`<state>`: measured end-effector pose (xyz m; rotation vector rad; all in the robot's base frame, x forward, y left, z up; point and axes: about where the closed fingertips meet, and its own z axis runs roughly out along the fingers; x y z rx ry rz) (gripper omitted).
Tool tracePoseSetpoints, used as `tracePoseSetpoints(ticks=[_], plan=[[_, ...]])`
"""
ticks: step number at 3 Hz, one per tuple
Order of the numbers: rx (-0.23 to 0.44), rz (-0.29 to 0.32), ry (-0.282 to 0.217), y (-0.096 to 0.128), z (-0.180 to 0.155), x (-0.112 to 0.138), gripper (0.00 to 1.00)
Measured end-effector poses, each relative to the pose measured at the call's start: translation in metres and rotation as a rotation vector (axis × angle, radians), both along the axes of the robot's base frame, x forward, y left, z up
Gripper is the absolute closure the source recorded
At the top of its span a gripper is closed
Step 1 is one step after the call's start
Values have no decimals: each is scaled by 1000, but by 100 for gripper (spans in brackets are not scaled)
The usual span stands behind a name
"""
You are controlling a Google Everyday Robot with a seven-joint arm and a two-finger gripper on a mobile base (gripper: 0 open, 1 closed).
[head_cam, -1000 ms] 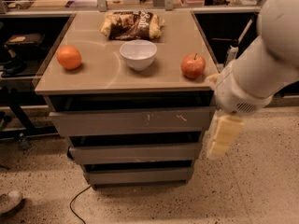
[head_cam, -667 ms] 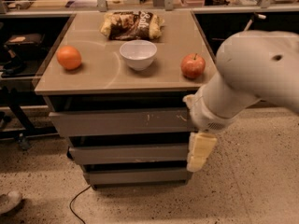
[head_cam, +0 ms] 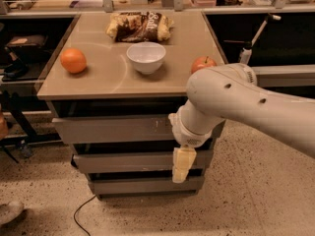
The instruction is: Open top drawer
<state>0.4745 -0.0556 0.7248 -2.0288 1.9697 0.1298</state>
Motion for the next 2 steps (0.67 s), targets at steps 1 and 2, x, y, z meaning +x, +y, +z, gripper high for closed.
tracePoseSetpoints(ticks=[1, 2], plan=[[3, 21, -13, 20, -20, 22, 0], [-3, 42, -27, 37, -36, 42, 0]])
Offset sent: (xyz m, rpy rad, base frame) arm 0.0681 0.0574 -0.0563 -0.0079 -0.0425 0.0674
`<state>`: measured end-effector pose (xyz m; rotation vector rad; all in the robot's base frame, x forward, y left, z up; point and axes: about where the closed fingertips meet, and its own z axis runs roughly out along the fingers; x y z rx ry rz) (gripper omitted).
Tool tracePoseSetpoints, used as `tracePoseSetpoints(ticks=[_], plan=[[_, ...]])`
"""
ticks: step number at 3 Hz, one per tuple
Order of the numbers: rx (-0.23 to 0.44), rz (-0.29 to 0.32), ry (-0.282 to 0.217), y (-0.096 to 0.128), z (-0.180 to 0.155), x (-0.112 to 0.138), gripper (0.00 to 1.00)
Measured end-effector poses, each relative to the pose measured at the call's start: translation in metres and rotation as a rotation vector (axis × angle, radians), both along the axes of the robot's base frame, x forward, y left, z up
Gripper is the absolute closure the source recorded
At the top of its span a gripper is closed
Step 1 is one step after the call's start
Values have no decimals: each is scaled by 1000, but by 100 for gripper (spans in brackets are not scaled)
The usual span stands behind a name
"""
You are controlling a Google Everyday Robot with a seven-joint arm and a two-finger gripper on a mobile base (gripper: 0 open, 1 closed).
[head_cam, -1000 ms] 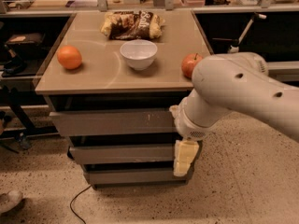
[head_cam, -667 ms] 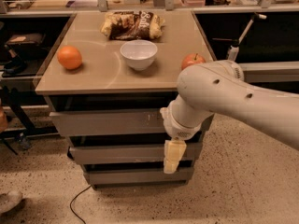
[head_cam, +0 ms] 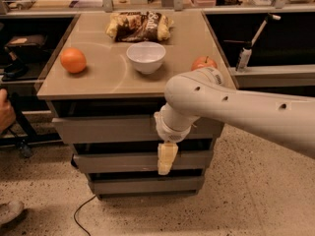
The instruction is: Open top drawer
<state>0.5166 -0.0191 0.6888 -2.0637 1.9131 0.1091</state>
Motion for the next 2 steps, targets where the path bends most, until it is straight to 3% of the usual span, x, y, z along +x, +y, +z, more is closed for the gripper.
tracePoseSetpoints(ticks=[2], plan=[[-20, 22, -42, 25, -20, 53, 0]])
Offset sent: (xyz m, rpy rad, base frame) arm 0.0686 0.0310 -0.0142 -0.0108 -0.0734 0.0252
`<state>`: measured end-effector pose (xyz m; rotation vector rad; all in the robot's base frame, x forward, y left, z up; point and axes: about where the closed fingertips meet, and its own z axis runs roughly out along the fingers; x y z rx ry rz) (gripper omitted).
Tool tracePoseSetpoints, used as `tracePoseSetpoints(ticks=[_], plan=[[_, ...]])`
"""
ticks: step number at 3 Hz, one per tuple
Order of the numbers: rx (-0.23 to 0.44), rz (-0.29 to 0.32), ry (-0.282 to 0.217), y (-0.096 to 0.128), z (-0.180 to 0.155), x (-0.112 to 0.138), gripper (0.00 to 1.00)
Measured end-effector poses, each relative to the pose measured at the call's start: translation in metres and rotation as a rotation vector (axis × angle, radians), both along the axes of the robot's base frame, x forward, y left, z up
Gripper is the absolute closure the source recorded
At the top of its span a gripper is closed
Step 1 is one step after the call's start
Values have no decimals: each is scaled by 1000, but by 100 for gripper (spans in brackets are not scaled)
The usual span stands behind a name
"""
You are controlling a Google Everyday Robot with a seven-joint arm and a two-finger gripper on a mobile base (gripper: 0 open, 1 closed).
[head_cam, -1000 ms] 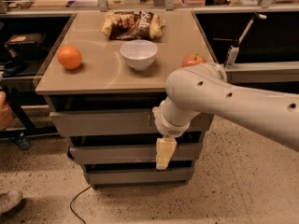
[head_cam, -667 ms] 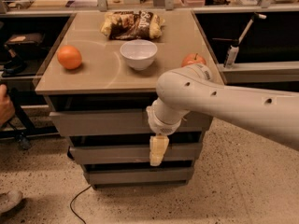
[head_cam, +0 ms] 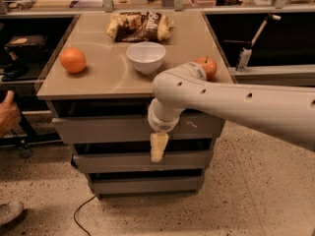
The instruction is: Open top drawer
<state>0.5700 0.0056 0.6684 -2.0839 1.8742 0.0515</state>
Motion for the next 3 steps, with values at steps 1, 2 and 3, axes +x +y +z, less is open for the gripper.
tracePoseSetpoints(ticks=[1, 2, 3], plan=[[-6, 2, 11, 3, -8, 3, 0], [-19, 17, 18, 7, -16, 1, 0], [-37, 41, 37, 8, -25, -10, 0]])
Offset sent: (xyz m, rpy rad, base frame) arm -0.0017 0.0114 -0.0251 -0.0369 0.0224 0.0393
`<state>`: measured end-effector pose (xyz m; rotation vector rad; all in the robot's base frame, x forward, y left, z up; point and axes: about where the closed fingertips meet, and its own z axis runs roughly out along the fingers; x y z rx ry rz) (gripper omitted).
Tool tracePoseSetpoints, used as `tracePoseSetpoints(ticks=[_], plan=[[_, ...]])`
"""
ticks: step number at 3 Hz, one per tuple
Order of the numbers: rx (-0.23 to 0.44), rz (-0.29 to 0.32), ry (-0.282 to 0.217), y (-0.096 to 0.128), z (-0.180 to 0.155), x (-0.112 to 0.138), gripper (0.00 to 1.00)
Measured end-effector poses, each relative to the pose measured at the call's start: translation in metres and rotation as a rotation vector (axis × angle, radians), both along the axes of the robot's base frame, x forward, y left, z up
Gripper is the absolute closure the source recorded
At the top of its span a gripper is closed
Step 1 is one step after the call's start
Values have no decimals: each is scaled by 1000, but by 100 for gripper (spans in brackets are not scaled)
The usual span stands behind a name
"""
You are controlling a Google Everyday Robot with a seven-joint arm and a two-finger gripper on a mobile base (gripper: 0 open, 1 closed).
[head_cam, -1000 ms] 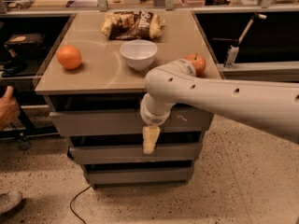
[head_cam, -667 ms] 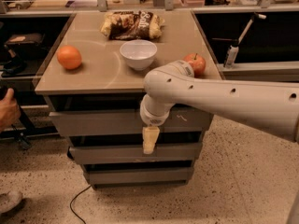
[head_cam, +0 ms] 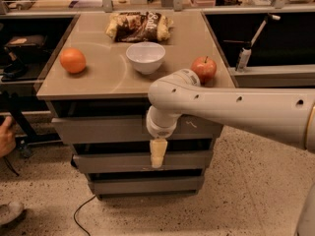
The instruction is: Open top drawer
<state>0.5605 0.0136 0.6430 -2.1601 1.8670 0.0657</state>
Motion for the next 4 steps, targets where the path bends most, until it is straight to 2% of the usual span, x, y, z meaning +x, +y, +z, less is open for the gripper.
tracePoseSetpoints(ticks=[1, 2, 4], plan=[[-18, 17, 21, -5, -4, -13, 0], [-47, 26, 79, -30, -1, -46, 0], [-93, 10, 209, -98, 28, -108, 0]])
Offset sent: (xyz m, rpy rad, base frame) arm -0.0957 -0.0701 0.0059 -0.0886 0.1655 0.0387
